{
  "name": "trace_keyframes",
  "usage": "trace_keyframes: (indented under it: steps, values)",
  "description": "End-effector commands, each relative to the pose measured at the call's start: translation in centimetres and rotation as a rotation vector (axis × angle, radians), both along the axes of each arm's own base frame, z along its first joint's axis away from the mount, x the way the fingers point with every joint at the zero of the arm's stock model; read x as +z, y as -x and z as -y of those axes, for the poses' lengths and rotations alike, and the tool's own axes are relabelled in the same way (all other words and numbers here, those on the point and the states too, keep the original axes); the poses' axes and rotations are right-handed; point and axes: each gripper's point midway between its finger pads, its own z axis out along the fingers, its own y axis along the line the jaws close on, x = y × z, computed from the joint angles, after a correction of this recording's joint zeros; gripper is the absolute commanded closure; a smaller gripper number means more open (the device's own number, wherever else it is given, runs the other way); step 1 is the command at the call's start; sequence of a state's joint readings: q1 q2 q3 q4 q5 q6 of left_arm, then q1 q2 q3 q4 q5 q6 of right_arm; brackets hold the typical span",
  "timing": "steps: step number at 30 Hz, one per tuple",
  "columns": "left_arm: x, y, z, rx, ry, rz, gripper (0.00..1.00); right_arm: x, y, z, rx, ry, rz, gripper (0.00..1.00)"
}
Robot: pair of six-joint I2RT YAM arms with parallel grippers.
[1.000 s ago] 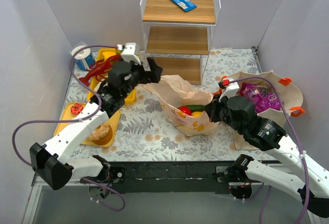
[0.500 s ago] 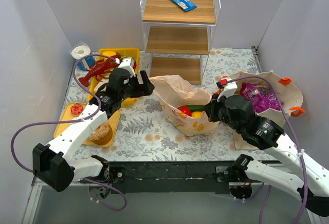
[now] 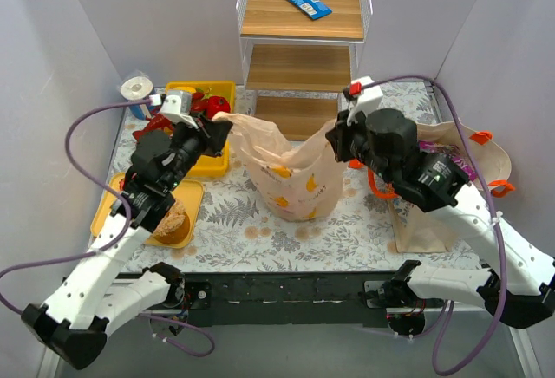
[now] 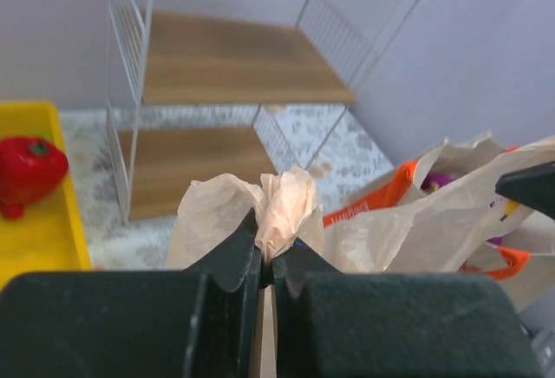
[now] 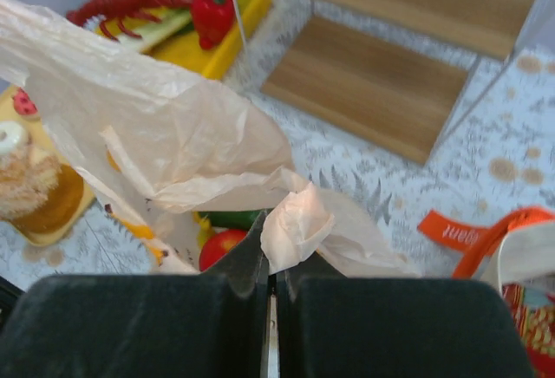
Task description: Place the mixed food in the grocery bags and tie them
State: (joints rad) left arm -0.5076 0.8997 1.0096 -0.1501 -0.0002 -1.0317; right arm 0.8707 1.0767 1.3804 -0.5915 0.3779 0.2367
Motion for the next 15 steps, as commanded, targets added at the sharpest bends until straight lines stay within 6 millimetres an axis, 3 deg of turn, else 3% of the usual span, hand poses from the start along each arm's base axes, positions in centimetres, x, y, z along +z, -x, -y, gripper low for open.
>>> trace_keyframes:
  steps: [1, 4, 6, 7, 8, 11, 15]
  values:
    - [6.2, 1.6, -2.8, 0.076, -0.028, 0.207, 1.0, 9.1, -0.9, -1.0, 0.052, -0.086, 0.212, 0.99]
    - [6.2, 2.7, -3.9, 0.097, -0.031, 0.205, 1.0, 9.9, -1.3, -1.4, 0.065, -0.078, 0.244, 0.99]
    - [4.9, 2.9, -4.7, 0.133, -0.025, 0.18, 1.0, 9.9, -1.5, -1.5, 0.064, -0.079, 0.265, 0.99]
    - [4.5, 3.1, -5.0, 0.145, -0.011, 0.172, 1.0, 8.1, -2.0, -1.8, 0.071, -0.036, 0.259, 0.99]
    - [4.4, 3.5, -5.4, 0.161, 0.026, 0.159, 1.0, 7.9, -2.2, -1.8, 0.064, -0.037, 0.274, 0.99]
    - [1.8, 3.4, -5.6, 0.182, 0.058, 0.079, 1.0, 4.5, -3.5, -1.6, 0.044, 0.013, 0.213, 0.99]
    - [-2.7, 2.9, -3.3, 0.097, 0.04, -0.045, 1.0, 1.7, -5.2, -0.2, -0.008, 0.054, 0.163, 0.99]
